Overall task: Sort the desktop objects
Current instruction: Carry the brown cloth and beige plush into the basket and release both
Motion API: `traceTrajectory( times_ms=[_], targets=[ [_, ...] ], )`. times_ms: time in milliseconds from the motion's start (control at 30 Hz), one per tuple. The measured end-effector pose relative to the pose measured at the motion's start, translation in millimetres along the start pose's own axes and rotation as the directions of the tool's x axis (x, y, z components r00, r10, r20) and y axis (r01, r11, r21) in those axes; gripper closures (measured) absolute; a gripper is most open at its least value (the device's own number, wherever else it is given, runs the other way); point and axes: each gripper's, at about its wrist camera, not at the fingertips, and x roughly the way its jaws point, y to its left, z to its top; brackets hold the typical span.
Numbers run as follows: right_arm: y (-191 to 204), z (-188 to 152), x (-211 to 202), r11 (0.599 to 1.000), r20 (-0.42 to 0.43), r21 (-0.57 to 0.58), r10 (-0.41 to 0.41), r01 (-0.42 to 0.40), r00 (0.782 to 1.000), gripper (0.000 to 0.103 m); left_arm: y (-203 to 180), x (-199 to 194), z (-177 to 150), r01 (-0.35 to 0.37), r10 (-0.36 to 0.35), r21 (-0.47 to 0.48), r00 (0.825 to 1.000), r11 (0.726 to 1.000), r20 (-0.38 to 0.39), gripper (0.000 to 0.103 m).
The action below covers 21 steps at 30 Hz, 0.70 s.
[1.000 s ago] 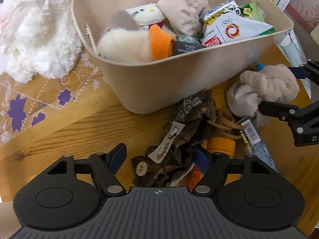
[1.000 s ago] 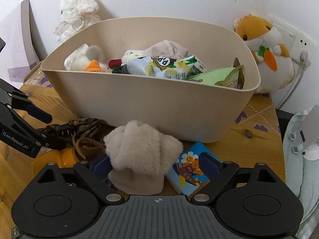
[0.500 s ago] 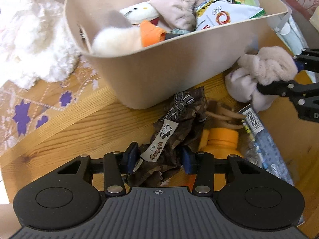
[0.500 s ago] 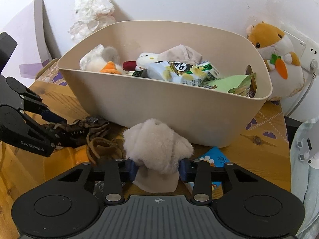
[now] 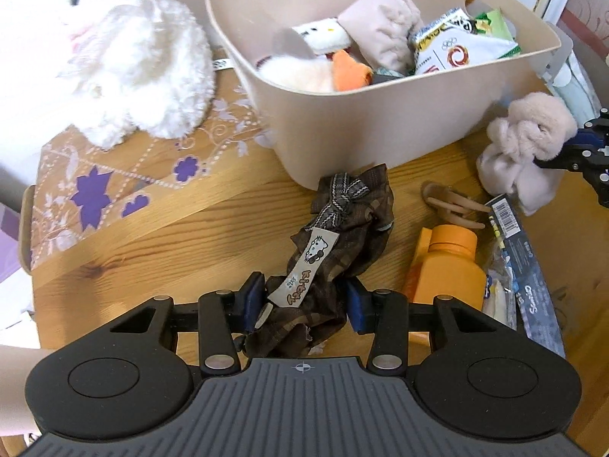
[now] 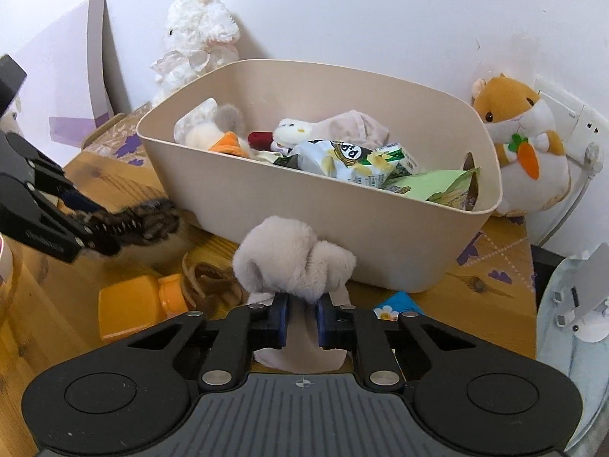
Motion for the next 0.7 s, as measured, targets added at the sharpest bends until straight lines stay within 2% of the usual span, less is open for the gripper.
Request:
traceTrajectory(
  times_ms=[100, 333, 700],
  targets=[
    [-2, 0, -5, 1.000, 0.015, 0.001, -0.010, 0.010, 1.000, 0.096, 7, -7, -4, -0.003, 0.004, -0.026, 1.000, 1.000, 0.014, 0.058],
    [1, 1, -21, 1.000, 0.054, -0.028, -0.011, 0.012, 0.998, 0.100, 18, -25, -6, 0.004, -0.002, -0.051, 0.999, 0.999, 0.042, 0.058],
    [0, -7, -22, 1.000, 0.036, -0.018, -0.018, 0.019, 0.999, 0.102, 20, -34, -13, 0.009, -0.005, -0.077, 0.999, 0.997, 0.050, 0.058]
  ],
)
